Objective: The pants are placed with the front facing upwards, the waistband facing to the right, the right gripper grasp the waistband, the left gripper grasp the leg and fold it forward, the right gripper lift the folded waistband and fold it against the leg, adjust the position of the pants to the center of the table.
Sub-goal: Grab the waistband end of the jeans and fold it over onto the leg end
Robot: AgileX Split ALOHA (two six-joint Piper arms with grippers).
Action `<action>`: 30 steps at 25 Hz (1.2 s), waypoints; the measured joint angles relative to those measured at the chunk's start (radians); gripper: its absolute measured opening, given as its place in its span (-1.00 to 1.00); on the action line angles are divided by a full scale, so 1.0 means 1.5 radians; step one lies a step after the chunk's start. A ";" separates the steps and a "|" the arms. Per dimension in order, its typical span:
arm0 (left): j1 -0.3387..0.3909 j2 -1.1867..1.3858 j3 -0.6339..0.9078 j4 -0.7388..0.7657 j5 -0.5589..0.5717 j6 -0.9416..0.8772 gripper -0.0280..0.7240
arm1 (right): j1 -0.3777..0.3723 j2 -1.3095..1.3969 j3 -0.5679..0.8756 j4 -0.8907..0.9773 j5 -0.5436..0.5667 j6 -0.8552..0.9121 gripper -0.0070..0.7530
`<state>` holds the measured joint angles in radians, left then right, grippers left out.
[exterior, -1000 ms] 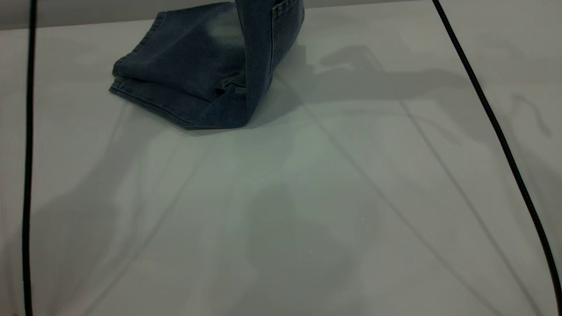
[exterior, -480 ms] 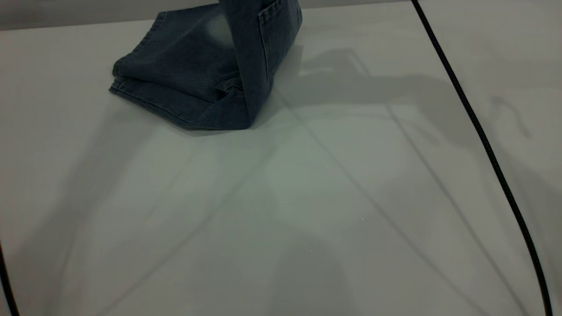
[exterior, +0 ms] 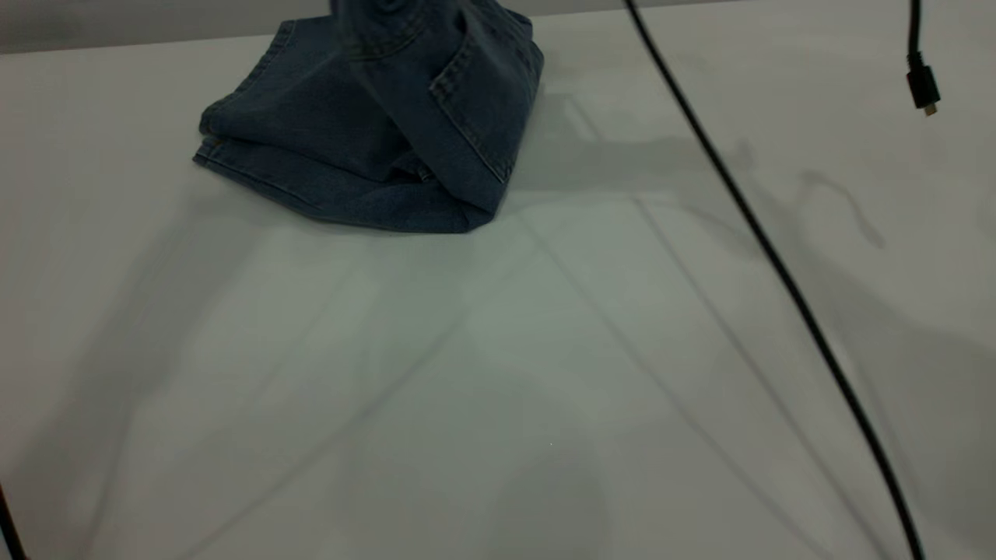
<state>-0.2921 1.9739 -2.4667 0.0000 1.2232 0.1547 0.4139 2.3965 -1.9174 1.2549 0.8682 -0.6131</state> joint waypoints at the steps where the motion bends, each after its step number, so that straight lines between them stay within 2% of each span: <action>1: 0.000 0.000 0.000 0.000 0.000 0.004 0.55 | 0.004 0.011 -0.010 0.011 -0.002 0.001 -0.70; 11: 0.000 0.000 0.000 0.000 -0.002 0.013 0.55 | 0.041 0.124 -0.143 0.093 0.000 0.007 -0.70; 18: 0.000 0.000 0.000 0.000 -0.002 0.015 0.55 | 0.060 0.151 -0.178 0.133 -0.064 0.005 -0.66; 21: 0.000 0.000 0.000 0.000 -0.002 0.015 0.55 | 0.067 0.151 -0.178 0.136 -0.086 -0.012 -0.44; 26: 0.000 0.000 0.000 0.000 -0.002 0.015 0.55 | 0.071 0.151 -0.178 0.136 -0.096 -0.018 0.20; 30: 0.000 0.000 0.000 0.000 -0.002 0.016 0.55 | 0.066 0.151 -0.182 0.134 -0.095 -0.016 0.56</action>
<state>-0.2921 1.9739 -2.4667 0.0000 1.2203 0.1785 0.5129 2.6233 -2.1905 1.4563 0.7250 -0.6372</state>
